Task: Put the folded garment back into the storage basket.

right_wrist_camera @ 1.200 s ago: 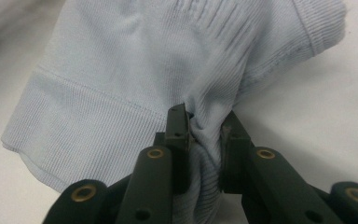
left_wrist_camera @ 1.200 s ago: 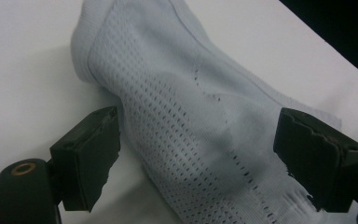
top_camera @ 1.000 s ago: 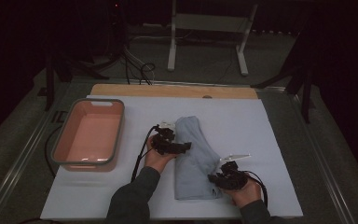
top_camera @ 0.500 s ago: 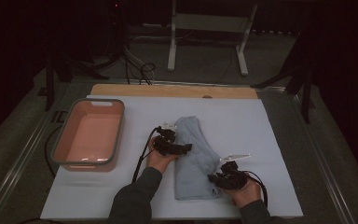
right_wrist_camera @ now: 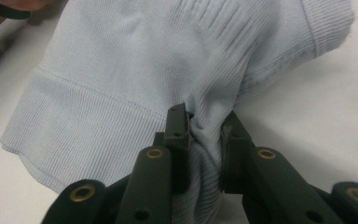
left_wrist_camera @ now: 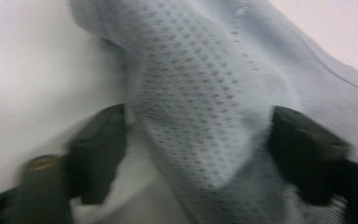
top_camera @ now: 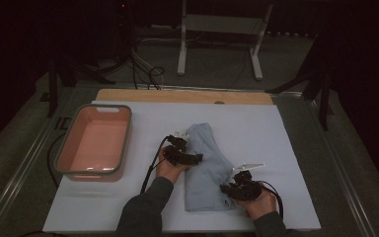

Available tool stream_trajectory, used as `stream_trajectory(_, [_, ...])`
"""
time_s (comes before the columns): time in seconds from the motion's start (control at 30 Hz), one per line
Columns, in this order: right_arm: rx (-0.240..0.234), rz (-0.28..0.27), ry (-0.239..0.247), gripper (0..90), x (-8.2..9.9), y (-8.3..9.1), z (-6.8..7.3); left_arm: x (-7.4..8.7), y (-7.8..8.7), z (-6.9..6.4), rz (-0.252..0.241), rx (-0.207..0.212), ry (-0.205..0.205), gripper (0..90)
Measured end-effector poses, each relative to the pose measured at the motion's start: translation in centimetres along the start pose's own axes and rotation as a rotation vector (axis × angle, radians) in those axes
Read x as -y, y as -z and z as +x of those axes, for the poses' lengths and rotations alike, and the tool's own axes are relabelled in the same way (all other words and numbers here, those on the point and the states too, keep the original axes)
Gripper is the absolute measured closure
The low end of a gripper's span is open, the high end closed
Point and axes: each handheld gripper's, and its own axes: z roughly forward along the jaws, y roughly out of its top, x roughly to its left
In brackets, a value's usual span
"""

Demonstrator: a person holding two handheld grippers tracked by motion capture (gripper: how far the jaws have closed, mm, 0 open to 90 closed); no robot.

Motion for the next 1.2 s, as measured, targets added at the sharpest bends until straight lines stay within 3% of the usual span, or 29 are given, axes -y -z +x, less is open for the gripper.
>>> stream_trajectory(0.17, [0.002,-0.003,-0.012,76.0,0.0,-0.1,0.0,0.1,-0.1,-0.2,0.02,0.053,0.002,49.1])
stream_trajectory(0.23, [0.001,-0.005,-0.009,75.6,0.0,-0.1,0.0,0.2,-0.1,-0.1,0.019,0.091,0.04,60.4])
stream_trajectory(0.27, [0.001,-0.005,-0.009,75.6,0.0,-0.1,0.0,0.2,-0.1,-0.1,0.019,0.091,0.04,66.5])
stream_trajectory(0.33, [0.003,-0.009,-0.018,75.3,0.0,-0.1,0.0,0.1,0.0,-0.3,0.013,0.092,0.032,66.5])
stream_trajectory(0.37, [-0.002,-0.007,-0.024,75.3,0.0,-0.2,0.0,0.1,0.1,-0.4,0.011,0.089,0.032,76.7])
stream_trajectory(0.4, [-0.002,-0.007,-0.024,75.3,0.0,-0.2,0.0,0.1,0.1,-0.4,0.011,0.089,0.032,78.1])
stream_trajectory(0.47, [-0.003,-0.002,-0.038,75.3,-0.1,-0.2,0.0,0.1,0.3,-0.5,0.002,0.089,0.026,78.1])
stream_trajectory(0.5, [-0.004,0.015,-0.081,77.0,-0.3,-0.2,0.0,0.1,0.3,-0.6,-0.002,0.09,0.027,79.8])
stream_trajectory(0.53, [-0.002,0.017,-0.091,77.7,-0.4,-0.2,0.0,0.0,0.4,-0.6,-0.003,0.092,0.028,80.0])
stream_trajectory(0.67, [0.001,0.014,-0.109,79.4,-0.6,0.0,0.2,-0.3,1.1,-0.6,-0.03,0.111,0.045,80.4])
stream_trajectory(0.8, [-0.037,-0.007,-0.133,79.9,-0.8,0.2,0.3,-0.5,2.0,-0.4,-0.053,0.107,0.056,80.5])
stream_trajectory(1.2, [-0.087,-0.05,-0.12,80.1,-1.5,0.7,1.3,-1.2,3.8,0.0,-0.079,0.1,0.047,80.5])
